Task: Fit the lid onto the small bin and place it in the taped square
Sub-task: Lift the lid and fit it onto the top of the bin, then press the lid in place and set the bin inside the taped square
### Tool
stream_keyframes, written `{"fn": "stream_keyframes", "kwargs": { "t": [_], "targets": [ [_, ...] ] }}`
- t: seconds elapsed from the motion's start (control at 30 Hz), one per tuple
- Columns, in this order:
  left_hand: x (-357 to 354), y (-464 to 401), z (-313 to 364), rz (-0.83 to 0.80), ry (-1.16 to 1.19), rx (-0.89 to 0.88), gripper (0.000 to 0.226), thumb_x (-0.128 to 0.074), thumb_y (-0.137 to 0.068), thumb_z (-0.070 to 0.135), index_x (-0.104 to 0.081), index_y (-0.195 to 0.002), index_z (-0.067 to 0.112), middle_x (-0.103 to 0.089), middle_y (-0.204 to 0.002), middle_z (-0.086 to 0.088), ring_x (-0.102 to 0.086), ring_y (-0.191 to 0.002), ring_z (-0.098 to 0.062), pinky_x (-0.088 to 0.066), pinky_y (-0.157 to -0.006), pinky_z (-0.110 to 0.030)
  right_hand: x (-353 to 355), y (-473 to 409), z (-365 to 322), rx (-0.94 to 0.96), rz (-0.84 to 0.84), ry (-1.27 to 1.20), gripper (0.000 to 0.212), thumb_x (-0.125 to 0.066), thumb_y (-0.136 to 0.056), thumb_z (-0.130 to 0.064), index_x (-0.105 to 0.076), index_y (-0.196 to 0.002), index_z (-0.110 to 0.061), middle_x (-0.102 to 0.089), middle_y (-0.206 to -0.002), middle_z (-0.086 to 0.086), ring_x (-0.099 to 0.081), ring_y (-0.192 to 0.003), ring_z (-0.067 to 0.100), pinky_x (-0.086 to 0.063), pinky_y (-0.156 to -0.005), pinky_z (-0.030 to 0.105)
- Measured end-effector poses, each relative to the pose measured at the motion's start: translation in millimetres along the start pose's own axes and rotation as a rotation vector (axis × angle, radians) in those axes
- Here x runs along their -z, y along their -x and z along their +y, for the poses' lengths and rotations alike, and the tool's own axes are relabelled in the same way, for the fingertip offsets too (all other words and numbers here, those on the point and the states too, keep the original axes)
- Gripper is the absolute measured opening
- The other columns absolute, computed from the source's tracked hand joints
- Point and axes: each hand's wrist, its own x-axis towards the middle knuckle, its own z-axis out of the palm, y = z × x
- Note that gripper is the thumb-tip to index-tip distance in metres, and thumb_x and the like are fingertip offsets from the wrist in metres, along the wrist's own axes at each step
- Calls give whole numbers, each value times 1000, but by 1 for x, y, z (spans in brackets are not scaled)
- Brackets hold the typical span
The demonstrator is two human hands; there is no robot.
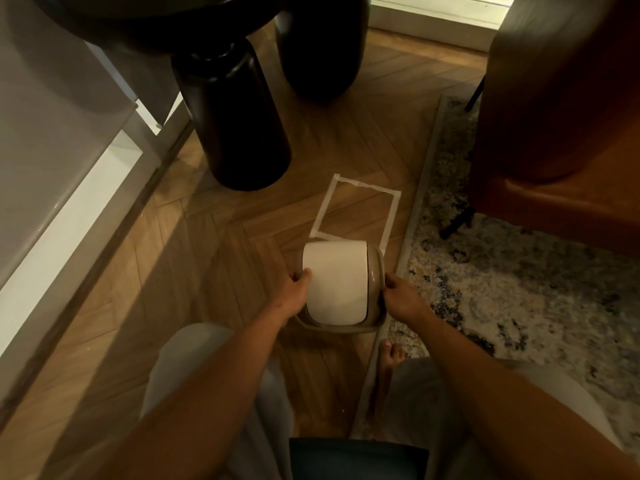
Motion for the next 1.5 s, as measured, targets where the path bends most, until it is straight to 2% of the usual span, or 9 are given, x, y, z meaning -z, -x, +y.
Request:
{"fn": "stream_keyframes", "kwargs": {
  "t": [0.27, 0.4, 0.57, 0.77, 0.9, 1.13, 1.3, 1.4, 1.5],
  "targets": [
    [-3, 4, -6, 81, -56, 18, 41, -32, -105, 41, -46, -135, 17, -55, -131, -12, -53, -116, -30, -42, -95, -38, -14, -2, 13, -15, 4, 16, 48, -43, -95, 2, -50, -142, -10, -66, -123, 22, -60, -96, 29, -50, -82, 40],
    [-4, 2, -10, 81, -22, 48, 46, -32, -105, 44, -49, -135, 14, -56, -131, -13, -52, -121, -31, -39, -95, -37, -14, -6, 15, -1, 17, 32, 50, -41, -94, 5, -48, -143, -5, -69, -113, 25, -65, -86, 30, -46, -61, 30],
    [-11, 4, -16, 62, -12, 23, 58, -34, -100, 56, -48, -138, 14, -57, -130, -8, -53, -119, -29, -39, -88, -34, -16, -9, 21, -21, 45, 9, 59, -42, -91, 8, -53, -145, -14, -64, -76, 4, -56, -64, 13, -38, -40, 11],
    [-9, -1, -17, 52, 10, -14, 56, -42, -99, 53, -48, -141, 16, -57, -135, -9, -53, -121, -28, -44, -91, -35, -20, -15, 27, -72, 91, -215, 47, -46, -99, -1, -62, -141, -17, -73, -92, 11, -66, -83, 25, -57, -77, 41],
    [-9, -3, -20, 40, 27, -11, 57, -42, -99, 53, -45, -144, 18, -56, -137, -7, -52, -123, -28, -45, -94, -37, -23, -16, 32, -131, 72, -330, 44, -46, -102, -6, -65, -139, -21, -72, -117, 17, -67, -108, 35, -54, -99, 57],
    [-9, -12, -19, 35, 27, -18, 58, -42, -100, 51, -43, -147, 17, -53, -142, -6, -50, -127, -28, -39, -91, -32, -21, -20, 25, -109, 100, -204, 42, -44, -101, -6, -68, -134, -16, -70, -105, 12, -62, -90, 24, -53, -80, 38],
    [-10, -12, -11, 82, -52, -97, 49, -40, -102, 44, -47, -143, 17, -55, -138, -9, -53, -120, -25, -36, -87, -31, -20, -16, 11, -83, 172, -148, 41, -39, -106, -10, -57, -143, -6, -61, -138, 20, -58, -126, 36, -46, -106, 43],
    [-12, -9, -7, 112, -26, -185, 51, -40, -101, 46, -41, -147, 22, -50, -143, -5, -47, -110, -11, -36, -85, -27, -19, -6, -7, 133, 332, -144, 41, -31, -110, -30, -62, -123, -6, -65, -122, 19, -60, -117, 39, -48, -92, 40],
    [-13, -3, -5, 103, 24, -211, 66, -45, -96, 54, -28, -153, 27, -38, -155, -2, -43, -133, -20, -35, -96, -31, -20, 2, -17, 279, 289, -124, 54, -34, -107, -48, -49, -147, -15, -52, -147, 11, -48, -137, 31, -39, -111, 39]
  ]
}}
